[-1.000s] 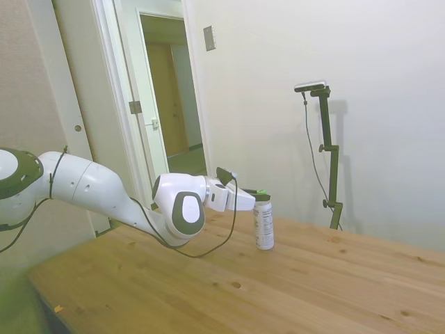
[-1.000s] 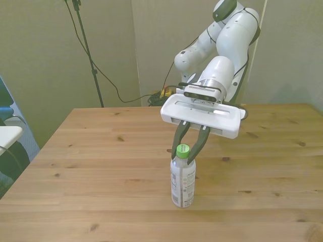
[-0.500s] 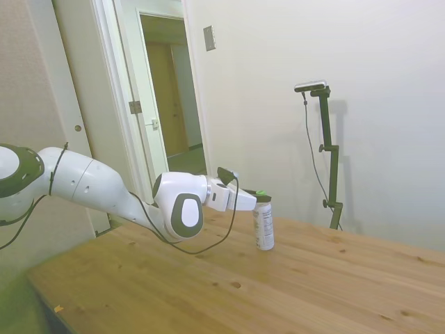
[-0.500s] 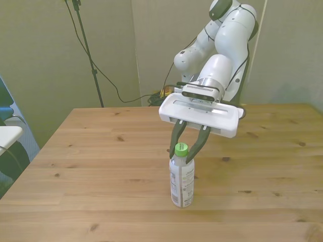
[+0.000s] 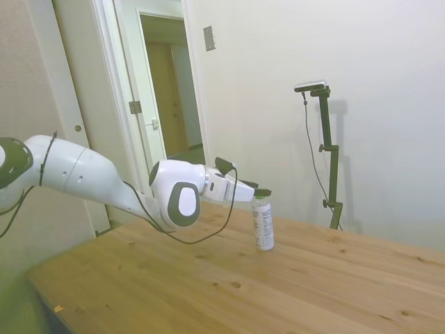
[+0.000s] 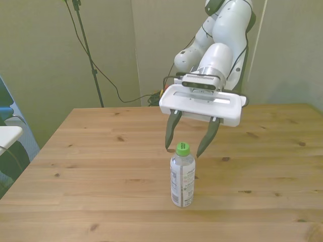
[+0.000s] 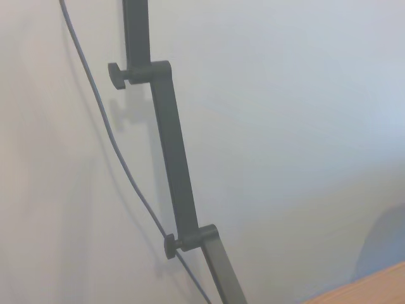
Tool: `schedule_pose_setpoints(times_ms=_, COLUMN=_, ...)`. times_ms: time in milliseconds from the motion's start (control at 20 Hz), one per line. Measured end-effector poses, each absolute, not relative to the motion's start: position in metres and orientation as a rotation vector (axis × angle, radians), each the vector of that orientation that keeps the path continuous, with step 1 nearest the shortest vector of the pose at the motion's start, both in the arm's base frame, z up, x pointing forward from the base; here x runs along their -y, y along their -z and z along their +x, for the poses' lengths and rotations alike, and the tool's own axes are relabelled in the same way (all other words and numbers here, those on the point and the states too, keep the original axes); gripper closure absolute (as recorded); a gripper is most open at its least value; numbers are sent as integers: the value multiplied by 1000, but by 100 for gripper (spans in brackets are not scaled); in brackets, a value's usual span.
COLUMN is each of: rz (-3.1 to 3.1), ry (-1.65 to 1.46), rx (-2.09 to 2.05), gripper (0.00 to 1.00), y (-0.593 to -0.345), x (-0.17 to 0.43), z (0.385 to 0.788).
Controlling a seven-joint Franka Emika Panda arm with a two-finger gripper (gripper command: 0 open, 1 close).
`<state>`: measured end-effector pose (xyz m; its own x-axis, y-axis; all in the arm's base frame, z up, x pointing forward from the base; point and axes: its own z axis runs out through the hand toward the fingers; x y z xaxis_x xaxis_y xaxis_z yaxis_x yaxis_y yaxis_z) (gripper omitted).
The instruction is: Stand the water bottle
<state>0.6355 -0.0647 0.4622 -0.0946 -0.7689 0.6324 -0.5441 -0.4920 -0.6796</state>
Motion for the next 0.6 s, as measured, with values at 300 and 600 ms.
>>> schedule_pose_setpoints(times_ms=300, rz=-2185, ry=1353, rx=-1469, gripper=0, y=-504, x=70, z=600)
schedule_pose_setpoints(times_ms=600, rz=-2399, ry=1033, rx=-1437, gripper=0, y=-504, x=82, z=583)
